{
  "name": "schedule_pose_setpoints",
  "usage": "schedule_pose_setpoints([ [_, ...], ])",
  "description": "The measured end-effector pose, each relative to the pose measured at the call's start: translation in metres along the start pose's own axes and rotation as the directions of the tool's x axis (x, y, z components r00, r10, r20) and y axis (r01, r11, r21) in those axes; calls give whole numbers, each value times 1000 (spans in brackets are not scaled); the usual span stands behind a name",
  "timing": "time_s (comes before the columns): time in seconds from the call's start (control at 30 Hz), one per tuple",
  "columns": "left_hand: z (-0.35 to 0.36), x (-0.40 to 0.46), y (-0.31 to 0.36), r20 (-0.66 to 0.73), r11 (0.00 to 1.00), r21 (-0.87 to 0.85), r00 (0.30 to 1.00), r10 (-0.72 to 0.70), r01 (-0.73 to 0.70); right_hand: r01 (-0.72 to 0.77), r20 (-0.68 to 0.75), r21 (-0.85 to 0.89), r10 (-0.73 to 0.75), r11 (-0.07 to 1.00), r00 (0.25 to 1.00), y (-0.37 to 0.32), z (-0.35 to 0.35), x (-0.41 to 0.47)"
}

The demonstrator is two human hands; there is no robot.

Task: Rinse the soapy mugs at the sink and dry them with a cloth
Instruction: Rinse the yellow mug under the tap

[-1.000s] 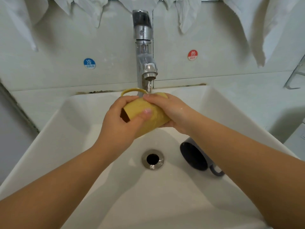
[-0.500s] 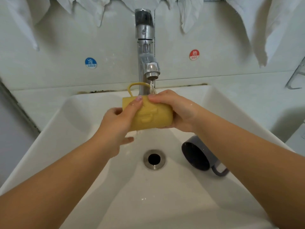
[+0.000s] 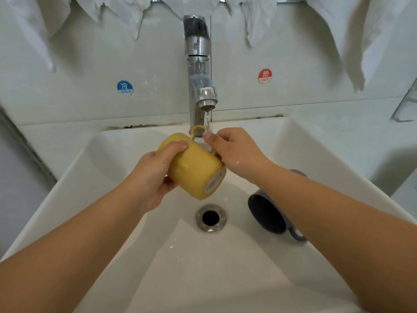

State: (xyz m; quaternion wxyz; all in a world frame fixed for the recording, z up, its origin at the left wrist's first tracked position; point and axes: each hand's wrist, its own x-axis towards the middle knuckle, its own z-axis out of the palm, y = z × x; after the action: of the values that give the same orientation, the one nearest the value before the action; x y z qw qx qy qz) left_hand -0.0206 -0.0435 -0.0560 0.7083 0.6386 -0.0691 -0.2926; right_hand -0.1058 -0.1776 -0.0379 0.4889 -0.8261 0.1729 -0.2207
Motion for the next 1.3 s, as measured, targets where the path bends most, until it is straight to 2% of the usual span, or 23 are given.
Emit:
schedule_pose_setpoints([
  [0.03,-1,1,0,-27,1000,-2,1000,7,-7,9,8,-17,-9,1000,1000,0,3,-1],
  [0.1,-4,5,1,-76,1000,-15,997,8,-9,-7,109,14,5,1000,994,-1,5,-2],
  [0.2,-11,8,2,-58,1000,3,998,-18,18,-77,259,110,46,991,965,-4,7,-4],
  [0.27,-11,6,2,-34,999,36,999,-24,25,-115,241,153,75,982,968,-4,9,-5],
  [0.4,-2,4,-1,-44,997,77,998,36,-32,-123,101,137,109,983,989,-2,12,-5],
  [0.53,-9,5,3,-55,1000,5,998,15,-15,-145,290,240,72,960,954,-9,11,-6],
  [0.6,-11,5,3,-46,1000,15,999,13,-12,-181,312,276,90,944,946,-10,9,-6],
  [0.77,-2,2,-1,-10,998,32,998,62,-62,-237,109,253,216,938,970,-10,5,-2],
  [0.8,-1,2,-1,-21,997,33,997,71,-71,-241,114,268,217,933,969,-10,4,-2],
  [0.93,-7,3,4,-80,996,36,994,80,-77,-203,303,368,89,907,949,-7,10,-3],
  [1.07,-8,3,2,-68,980,176,992,103,-89,-190,268,345,97,919,959,-7,10,-4],
  [1.17,-6,2,-1,-34,972,234,999,26,-17,-200,215,282,141,938,966,-5,6,-3],
  [1.3,-10,4,0,-80,987,156,997,-22,35,-195,384,378,39,905,923,-3,6,-1],
])
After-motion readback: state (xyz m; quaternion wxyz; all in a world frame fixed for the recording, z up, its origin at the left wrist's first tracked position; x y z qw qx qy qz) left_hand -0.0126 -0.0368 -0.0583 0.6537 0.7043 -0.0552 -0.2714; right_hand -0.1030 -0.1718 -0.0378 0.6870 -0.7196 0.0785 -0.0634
